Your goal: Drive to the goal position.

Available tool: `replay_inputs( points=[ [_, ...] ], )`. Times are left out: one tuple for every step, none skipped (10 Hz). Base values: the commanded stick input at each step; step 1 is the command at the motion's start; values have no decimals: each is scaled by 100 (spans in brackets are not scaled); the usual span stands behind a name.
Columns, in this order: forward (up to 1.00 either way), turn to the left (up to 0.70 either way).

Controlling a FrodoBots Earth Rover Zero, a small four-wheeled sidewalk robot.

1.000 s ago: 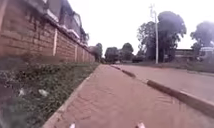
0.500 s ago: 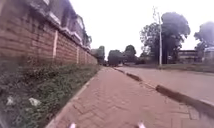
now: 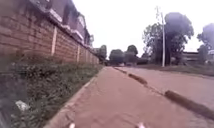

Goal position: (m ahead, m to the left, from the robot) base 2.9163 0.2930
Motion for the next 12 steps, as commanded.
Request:
replay_inputs(
  points=[
    [70,0],
    [70,0],
    [70,0],
    [70,0],
    [70,0],
    [70,0],
    [70,0],
    [70,0],
    [70,0],
    [70,0],
    [70,0],
    [70,0]
  ],
)
